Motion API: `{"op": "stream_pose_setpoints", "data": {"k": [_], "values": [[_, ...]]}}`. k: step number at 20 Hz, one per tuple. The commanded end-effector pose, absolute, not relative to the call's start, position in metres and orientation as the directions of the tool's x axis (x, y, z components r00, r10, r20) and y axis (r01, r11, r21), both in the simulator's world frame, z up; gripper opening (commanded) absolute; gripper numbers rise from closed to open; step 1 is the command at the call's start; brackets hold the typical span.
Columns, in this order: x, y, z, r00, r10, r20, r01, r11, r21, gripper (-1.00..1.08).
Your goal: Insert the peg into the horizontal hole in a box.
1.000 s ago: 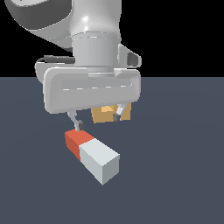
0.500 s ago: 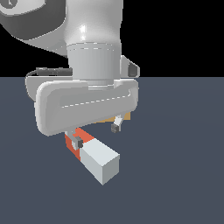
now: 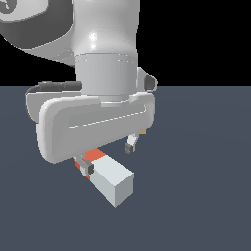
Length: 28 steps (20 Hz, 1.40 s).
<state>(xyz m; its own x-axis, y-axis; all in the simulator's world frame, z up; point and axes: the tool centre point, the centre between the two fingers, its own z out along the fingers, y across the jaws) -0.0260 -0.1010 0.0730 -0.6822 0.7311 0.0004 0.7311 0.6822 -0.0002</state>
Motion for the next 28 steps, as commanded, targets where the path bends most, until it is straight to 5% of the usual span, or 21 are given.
{"op": "stream_pose_setpoints", "data": {"k": [1,18,19,28], "values": [[-0.026,-0.101,0.073,-0.682,0.731,0.000,0.731,0.682,0.000,1.00],[-0.026,-0.101,0.023,-0.685,0.728,0.000,0.728,0.685,0.000,1.00],[-0.026,-0.101,0.023,-0.685,0.728,0.000,0.728,0.685,0.000,-1.00],[-0.026,-0.101,0.023,-0.685,0.728,0.000,0.728,0.685,0.000,-1.00]]}}
